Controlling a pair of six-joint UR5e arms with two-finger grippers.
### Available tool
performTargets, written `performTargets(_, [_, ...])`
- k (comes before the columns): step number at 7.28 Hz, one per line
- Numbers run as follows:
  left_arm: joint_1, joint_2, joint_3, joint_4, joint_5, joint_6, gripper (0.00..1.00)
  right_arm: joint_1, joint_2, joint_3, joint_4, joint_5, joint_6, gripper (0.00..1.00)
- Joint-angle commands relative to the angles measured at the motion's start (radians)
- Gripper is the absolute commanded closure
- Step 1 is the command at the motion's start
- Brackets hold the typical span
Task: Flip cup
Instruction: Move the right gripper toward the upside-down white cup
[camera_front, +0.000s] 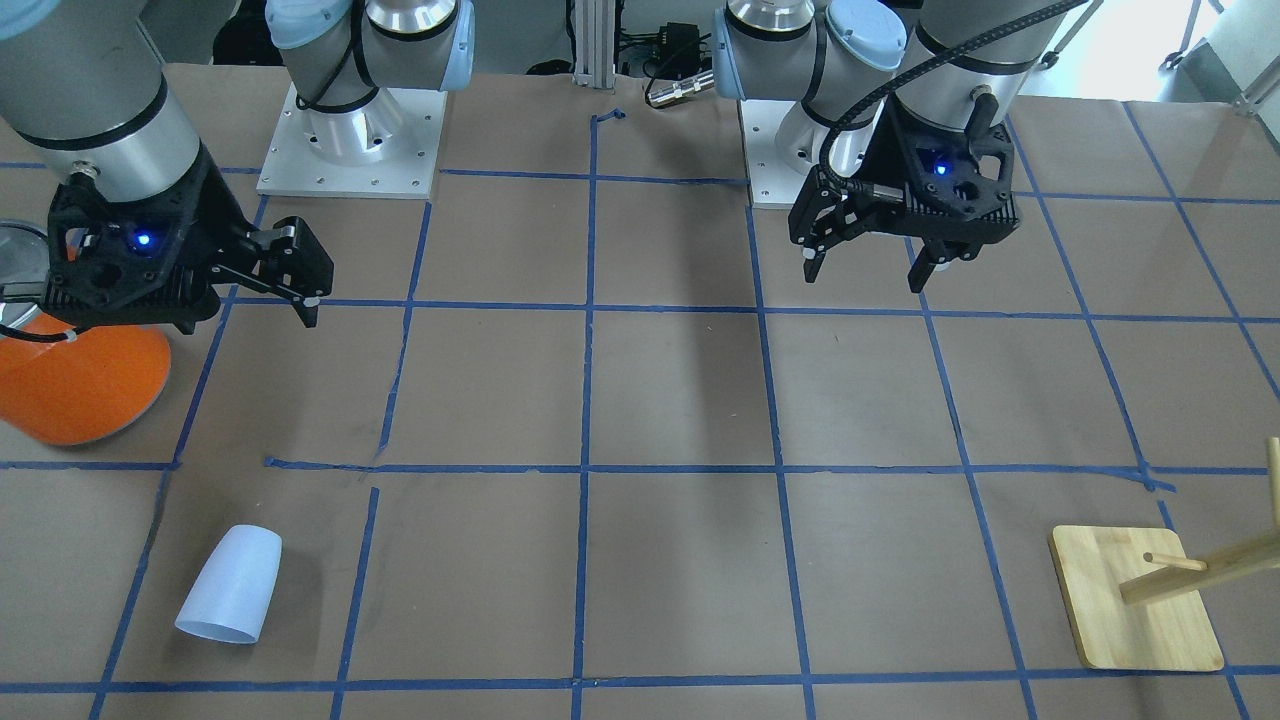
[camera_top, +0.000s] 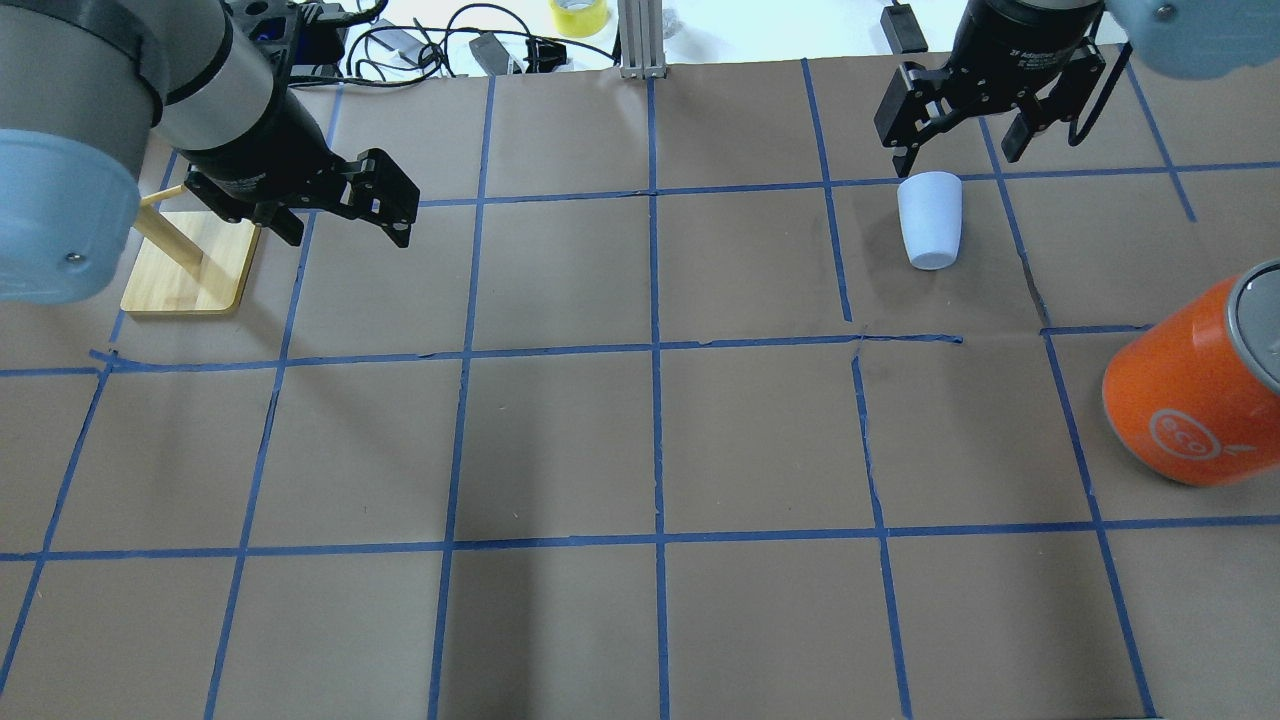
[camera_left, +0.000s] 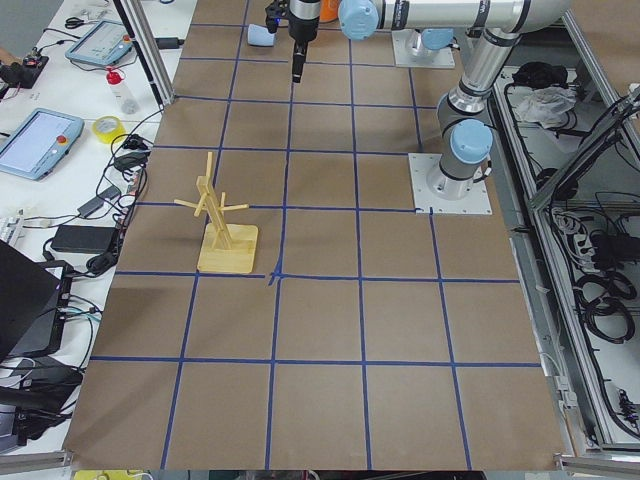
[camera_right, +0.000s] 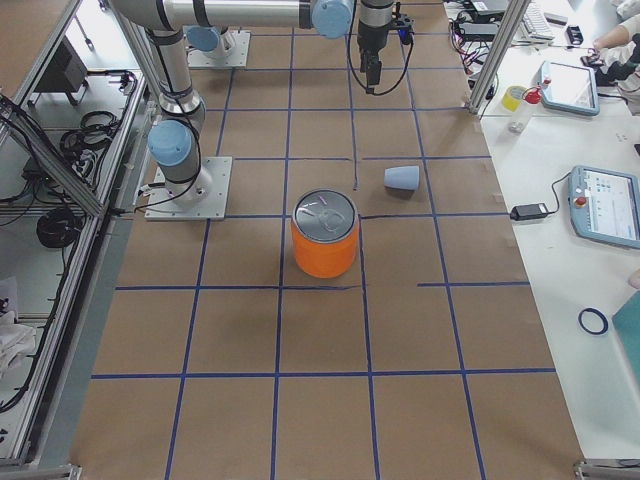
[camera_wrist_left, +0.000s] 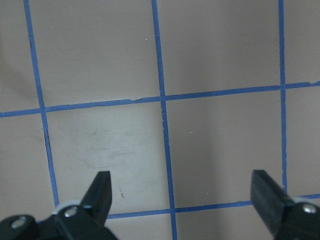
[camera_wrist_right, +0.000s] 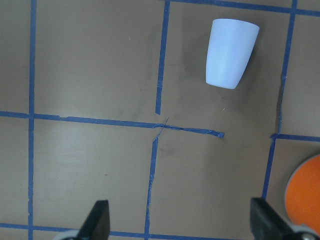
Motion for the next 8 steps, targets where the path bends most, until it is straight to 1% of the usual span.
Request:
performTargets(1, [0.006, -0.001, 0.004, -0.002, 0.0, 0.002, 0.0, 0.0, -0.001, 0.0, 0.0, 0.0, 0.001, 0.0])
performTargets(4, [0.002, 0.007, -0.002, -0.009, 0.0, 0.002, 0.0, 0.002, -0.014, 0.0, 0.002, -0.002, 0.005, 0.0])
performTargets(5, [-0.003, 0.008, -0.004, -0.011, 0.002, 0.0, 0.0, 0.003, -0.023, 0.0, 0.038, 0.0, 0.004, 0.0])
performTargets(6, [-0.003, 0.011, -0.002, -0.011, 0.002, 0.002, 0.0, 0.003, -0.024, 0.0, 0.047, 0.002, 0.002, 0.0])
performTargets(7, [-0.001, 0.013, 0.004, -0.02, 0.002, 0.0, 0.0, 0.0, -0.017, 0.0, 0.051, 0.0, 0.004, 0.0])
performTargets(8, [-0.003, 0.013, 0.013, -0.058, 0.003, 0.0, 0.0, 0.0, -0.016, 0.0, 0.043, 0.003, 0.002, 0.0])
